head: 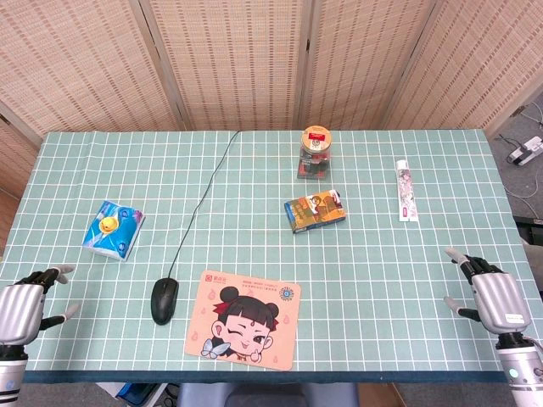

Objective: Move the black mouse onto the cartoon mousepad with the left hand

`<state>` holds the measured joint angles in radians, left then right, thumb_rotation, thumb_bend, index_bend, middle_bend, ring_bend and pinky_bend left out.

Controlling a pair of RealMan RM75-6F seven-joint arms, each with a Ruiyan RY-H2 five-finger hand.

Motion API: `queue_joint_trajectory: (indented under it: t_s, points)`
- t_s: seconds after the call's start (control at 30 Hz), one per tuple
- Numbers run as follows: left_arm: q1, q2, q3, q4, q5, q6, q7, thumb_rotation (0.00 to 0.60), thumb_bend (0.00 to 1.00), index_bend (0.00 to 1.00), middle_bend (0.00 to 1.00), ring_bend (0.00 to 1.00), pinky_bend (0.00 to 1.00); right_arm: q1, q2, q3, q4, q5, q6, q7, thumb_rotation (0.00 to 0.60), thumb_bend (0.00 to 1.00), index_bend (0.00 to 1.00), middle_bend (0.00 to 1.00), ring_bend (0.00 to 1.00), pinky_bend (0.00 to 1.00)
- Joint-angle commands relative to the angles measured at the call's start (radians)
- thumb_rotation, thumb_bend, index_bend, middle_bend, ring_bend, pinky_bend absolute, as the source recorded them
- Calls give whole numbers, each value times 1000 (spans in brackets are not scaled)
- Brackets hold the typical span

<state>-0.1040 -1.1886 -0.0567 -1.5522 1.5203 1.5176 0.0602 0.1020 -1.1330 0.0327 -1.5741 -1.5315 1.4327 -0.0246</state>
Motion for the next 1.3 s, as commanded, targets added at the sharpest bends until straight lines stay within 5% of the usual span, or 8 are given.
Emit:
queue_joint_trajectory:
  t_s: [0.03, 0.5, 0.67, 0.77, 0.87, 1.03, 1.3]
  points:
    - [0, 1, 0, 0, 1, 2, -7, 600, 142, 407, 459, 454, 587, 0, 1, -3, -2, -3, -1, -1, 600, 75, 165, 313, 299, 477]
    - [-20, -5, 1, 37, 60, 19, -25, 600, 142, 377, 435, 458, 618, 5, 21, -2, -8, 15, -24, 28, 600, 104, 165, 313, 299, 478]
    - [-62, 1, 6, 125, 147, 26, -52, 600, 141, 308, 434, 536, 743, 4, 26, 0, -12, 19, -22, 33, 600, 116, 165, 313, 299, 477]
    - [-95, 9, 23, 194, 214, 20, -67, 600, 142, 261, 449, 664, 919, 1, 29, -3, -16, 13, -15, 33, 600, 118, 167, 313, 299, 477]
    - [-129, 11, 39, 265, 277, 21, -86, 600, 141, 237, 546, 806, 998, 0, 29, -2, -18, 12, -11, 31, 600, 121, 168, 313, 299, 477]
    - [-177, -10, 57, 388, 366, 57, -130, 600, 138, 243, 855, 994, 1000, 1, 27, -1, -18, 17, -16, 23, 600, 122, 175, 313, 299, 478]
    - [-255, -82, 96, 588, 526, 145, -69, 600, 135, 211, 946, 1000, 1000, 3, 26, 0, -18, 22, -21, 22, 600, 122, 176, 313, 299, 477]
